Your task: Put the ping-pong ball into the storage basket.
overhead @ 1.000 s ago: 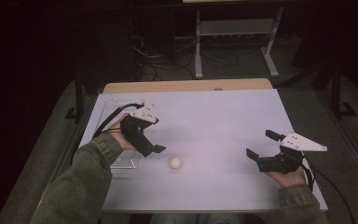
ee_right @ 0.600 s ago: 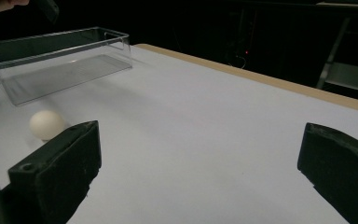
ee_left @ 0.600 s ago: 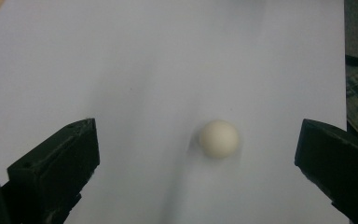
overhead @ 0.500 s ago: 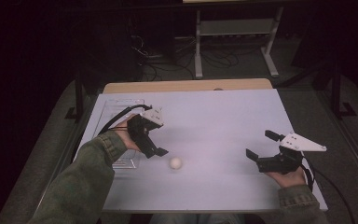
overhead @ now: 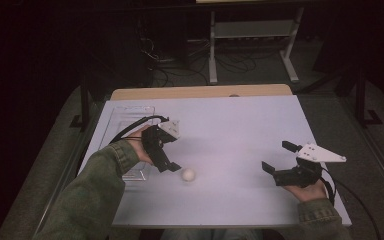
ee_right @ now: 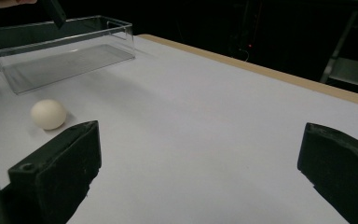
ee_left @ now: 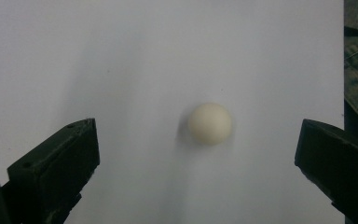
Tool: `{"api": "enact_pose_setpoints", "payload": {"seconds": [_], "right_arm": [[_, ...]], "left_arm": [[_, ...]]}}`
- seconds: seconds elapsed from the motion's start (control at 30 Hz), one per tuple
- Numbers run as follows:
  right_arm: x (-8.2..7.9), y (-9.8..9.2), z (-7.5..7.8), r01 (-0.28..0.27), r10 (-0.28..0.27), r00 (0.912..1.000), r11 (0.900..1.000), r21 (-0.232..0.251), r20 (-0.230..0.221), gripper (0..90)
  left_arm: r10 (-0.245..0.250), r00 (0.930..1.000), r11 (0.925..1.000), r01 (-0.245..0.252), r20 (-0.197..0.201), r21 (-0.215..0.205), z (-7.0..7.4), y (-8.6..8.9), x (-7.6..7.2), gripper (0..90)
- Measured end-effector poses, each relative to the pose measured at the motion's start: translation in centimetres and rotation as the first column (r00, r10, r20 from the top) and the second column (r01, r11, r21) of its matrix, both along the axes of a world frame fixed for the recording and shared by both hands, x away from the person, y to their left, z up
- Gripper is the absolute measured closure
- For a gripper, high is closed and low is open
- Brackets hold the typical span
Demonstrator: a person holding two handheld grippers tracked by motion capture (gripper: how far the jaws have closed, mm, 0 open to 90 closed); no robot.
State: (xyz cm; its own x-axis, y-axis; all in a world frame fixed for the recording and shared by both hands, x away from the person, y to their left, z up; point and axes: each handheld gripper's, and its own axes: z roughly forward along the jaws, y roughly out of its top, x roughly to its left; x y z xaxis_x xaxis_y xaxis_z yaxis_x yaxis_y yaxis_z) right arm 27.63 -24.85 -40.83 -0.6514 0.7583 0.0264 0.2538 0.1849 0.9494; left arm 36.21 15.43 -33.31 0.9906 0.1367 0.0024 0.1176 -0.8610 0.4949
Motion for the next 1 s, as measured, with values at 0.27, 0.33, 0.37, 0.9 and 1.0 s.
{"api": "enact_pose_setpoints", "payload": {"seconds": [0.27, 0.33, 0.37, 0.9, 1.0], "right_arm": [[-0.1, 0.0, 0.0, 0.002, -0.002, 1.0000, 1.000, -0.004, 0.002, 0.0], [-0.1, 0.0, 0.0, 0.002, -0.002, 1.0000, 1.000, -0.004, 0.002, 0.0], [-0.1, 0.0, 0.0, 0.003, -0.003, 1.0000, 1.000, -0.004, 0.001, 0.0], [-0.1, 0.0, -0.1, 0.000, 0.000, 1.0000, 1.000, -0.012, -0.004, 0.0], [-0.1, 0.0, -0.1, -0.001, 0.001, 1.0000, 1.000, -0.014, -0.005, 0.0]], "left_arm": [[-0.014, 0.9996, 0.9989, 0.016, -0.025, 0.045, -0.9, -0.5, 0.3, 0.0], [-0.016, 0.9994, 0.9981, 0.018, -0.030, 0.058, -1.1, -0.7, 0.3, 0.0], [-0.021, 0.9993, 0.9974, 0.023, -0.030, 0.069, -1.3, -0.8, 0.4, 0.0], [-0.045, 0.9978, 0.9908, 0.051, -0.049, 0.126, -2.6, -2.0, 0.7, 0.0], [-0.053, 0.9976, 0.9869, 0.059, -0.044, 0.150, -2.8, -2.2, 0.5, 0.0]]}}
